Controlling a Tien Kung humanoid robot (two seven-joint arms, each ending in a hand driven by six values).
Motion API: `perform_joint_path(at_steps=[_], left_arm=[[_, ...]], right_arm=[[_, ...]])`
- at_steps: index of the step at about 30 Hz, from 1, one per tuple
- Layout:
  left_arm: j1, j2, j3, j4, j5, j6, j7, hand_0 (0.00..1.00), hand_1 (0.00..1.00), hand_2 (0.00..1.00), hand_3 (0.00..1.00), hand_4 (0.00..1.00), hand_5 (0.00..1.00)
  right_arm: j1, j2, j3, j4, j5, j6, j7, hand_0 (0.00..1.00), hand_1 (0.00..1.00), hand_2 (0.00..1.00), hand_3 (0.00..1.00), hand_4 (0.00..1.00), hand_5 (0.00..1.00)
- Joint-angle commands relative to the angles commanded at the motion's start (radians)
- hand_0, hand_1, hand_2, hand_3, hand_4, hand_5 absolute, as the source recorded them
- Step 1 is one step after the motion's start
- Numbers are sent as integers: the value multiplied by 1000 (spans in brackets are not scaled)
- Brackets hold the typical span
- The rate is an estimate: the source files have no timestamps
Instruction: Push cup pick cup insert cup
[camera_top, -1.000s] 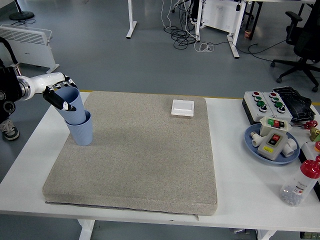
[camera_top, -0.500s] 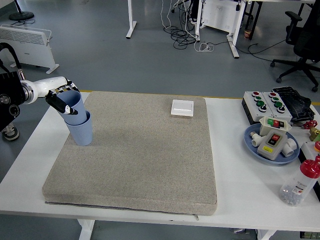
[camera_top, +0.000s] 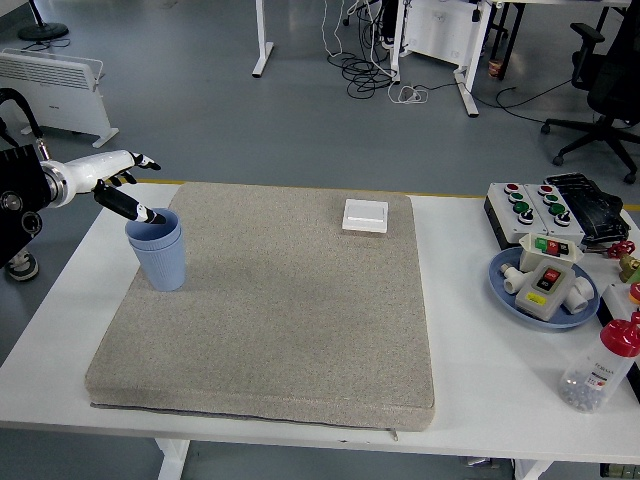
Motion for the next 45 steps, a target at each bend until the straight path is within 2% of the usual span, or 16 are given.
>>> perform_joint_path(at_steps=[2, 6, 7, 8, 12, 13, 14, 19, 20, 25, 32, 37, 38, 43, 44, 45], left_arm=[[2, 1, -4, 2, 0, 4, -3, 915, 939, 998, 998, 991, 443], [13, 6, -36, -3, -6, 23, -18, 915, 939, 998, 998, 991, 443], [24, 11, -58, -14, -18, 43, -31, 915, 939, 998, 998, 991, 443], [35, 16, -81, -25, -33, 67, -44, 892, 906, 998, 994, 844, 609], [82, 34, -169, -74, -73, 143, -88, 892, 906, 998, 994, 844, 609], [102, 40, -202, -93, -82, 162, -104, 892, 906, 998, 994, 844, 609], [125, 49, -236, -116, -101, 183, -122, 783, 802, 913, 822, 725, 603], [258, 76, -421, -231, -247, 265, -166, 783, 802, 913, 822, 725, 603], [294, 84, -462, -262, -285, 286, -178, 715, 738, 806, 728, 665, 612], [465, 96, -661, -383, -471, 332, -202, 715, 738, 806, 728, 665, 612], [719, 68, -918, -536, -765, 346, -223, 692, 711, 756, 666, 617, 643], [847, 28, -1052, -607, -967, 334, -202, 692, 711, 756, 666, 617, 643], [864, 22, -1072, -615, -1013, 331, -198, 698, 717, 767, 680, 617, 702], [977, -32, -1211, -666, -1218, 299, -173, 698, 717, 767, 680, 617, 702], [993, -39, -1232, -672, -1252, 291, -165, 717, 731, 784, 710, 626, 832], [1000, -42, -1244, -675, -1278, 287, -162, 717, 731, 784, 710, 626, 832]], right_arm=[[0, 0, 1, 0, 0, 0, 0, 724, 648, 649, 577, 123, 463], [1, 0, 3, 0, -2, 0, 0, 724, 648, 649, 577, 123, 463], [2, 0, 3, 0, -2, 0, 0, 724, 648, 649, 577, 123, 463], [2, 0, 3, 0, -3, 1, 0, 724, 647, 649, 577, 123, 463], [4, 0, 4, 0, -3, 0, -1, 724, 647, 649, 577, 123, 463], [5, 0, 4, 0, -6, 0, -2, 724, 647, 649, 577, 123, 463], [5, 0, 5, 0, -8, 0, -2, 724, 648, 649, 577, 123, 462], [7, -2, 7, 0, -9, 0, -4, 724, 648, 649, 577, 123, 462], [8, -3, 7, 0, -11, 0, -4, 724, 648, 649, 577, 123, 462], [12, -5, 11, 0, -13, 0, -4, 724, 648, 649, 577, 123, 462], [14, -3, 14, 0, -23, 1, -5, 724, 649, 649, 577, 122, 463], [12, -1, 11, 0, -28, 2, -7, 724, 649, 649, 577, 122, 463], [12, -1, 10, 0, -29, 2, -7, 724, 649, 649, 577, 123, 464], [10, 1, 7, 0, -32, 2, -8, 724, 649, 649, 577, 123, 464], [10, 1, 7, 0, -32, 2, -8, 724, 650, 649, 577, 123, 464], [10, 1, 7, 0, -33, 2, -8, 724, 650, 649, 577, 123, 464]])
